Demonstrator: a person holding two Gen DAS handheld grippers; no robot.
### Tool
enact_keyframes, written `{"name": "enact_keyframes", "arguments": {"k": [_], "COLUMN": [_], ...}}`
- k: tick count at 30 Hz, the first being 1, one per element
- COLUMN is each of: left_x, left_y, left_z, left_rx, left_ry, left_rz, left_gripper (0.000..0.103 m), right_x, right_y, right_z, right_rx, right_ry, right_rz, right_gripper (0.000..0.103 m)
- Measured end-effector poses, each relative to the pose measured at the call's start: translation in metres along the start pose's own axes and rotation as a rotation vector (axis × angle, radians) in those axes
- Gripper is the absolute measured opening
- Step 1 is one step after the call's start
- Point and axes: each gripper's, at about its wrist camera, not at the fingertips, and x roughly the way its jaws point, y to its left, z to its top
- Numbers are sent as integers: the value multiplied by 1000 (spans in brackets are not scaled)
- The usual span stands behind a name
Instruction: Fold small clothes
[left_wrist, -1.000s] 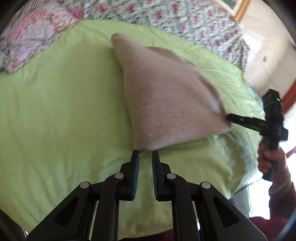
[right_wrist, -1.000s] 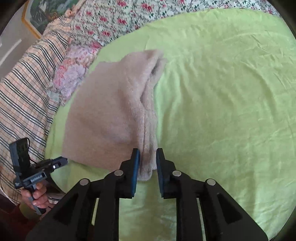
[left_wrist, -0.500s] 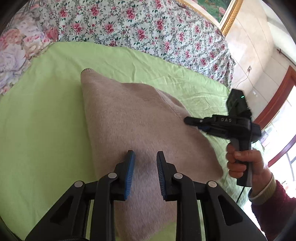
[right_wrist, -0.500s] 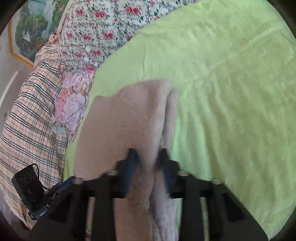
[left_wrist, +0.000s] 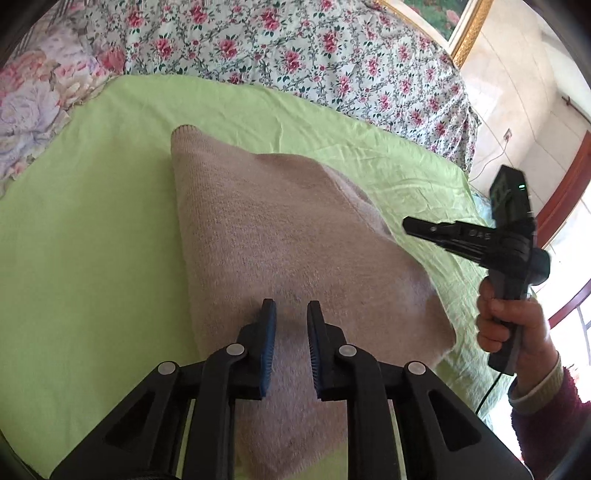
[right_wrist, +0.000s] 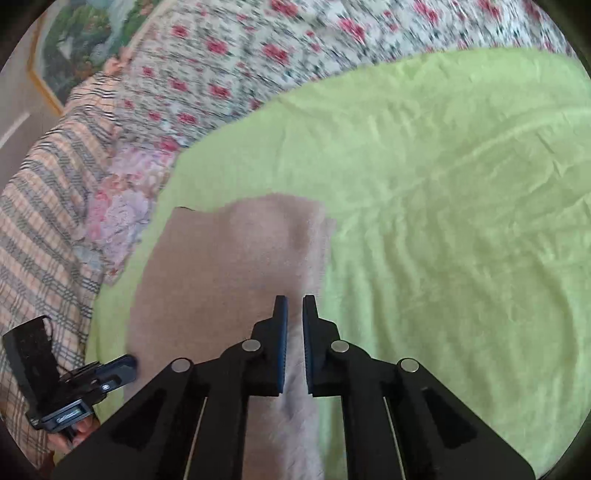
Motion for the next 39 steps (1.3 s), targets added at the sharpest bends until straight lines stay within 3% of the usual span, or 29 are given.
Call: {"name": "enact_keyframes", "arguments": {"k": [3,6,7,9,14,21,26,29,33,39], "left_x": [-10,-5,0,6,3,-22,-25,-23,-27,-44], "left_y": [-2,2,5,10,2,-5,-5,-6,-8,-4], "left_z": [-12,-27,-31,-36,-38,-59,-82,-86,-84,-83], "left_rx": [6,3,-5,-11,-7,-10,-2,10,21,-14], "left_ry": [0,34,56,67,50,36,42,44,50,40], "left_rz": [-6,18,28,34,61,46,76,93,104,120], "left_gripper": [17,17,17,16,17,27,26,26,29,44], "right_x": [-6,17,23,29,17,-24,-15,-16,-24,-47], "right_y": [22,15,8,-2,8,30,10,2,11,14], "right_z": [-20,-37,-40,-41,-41,-77,-116,-118,-109,-107], "right_rx": [-86,-96,-73,-38,-49,-135,-137,-75,-103,-87], "right_ry": [44,117,127,114,94,87,169,150,134,90], "right_rz": [38,-55,-48,-36,-35,13,-102,-61,-63,-46], "right_gripper": [9,8,6,1,3,6,5,5,6,10]}}
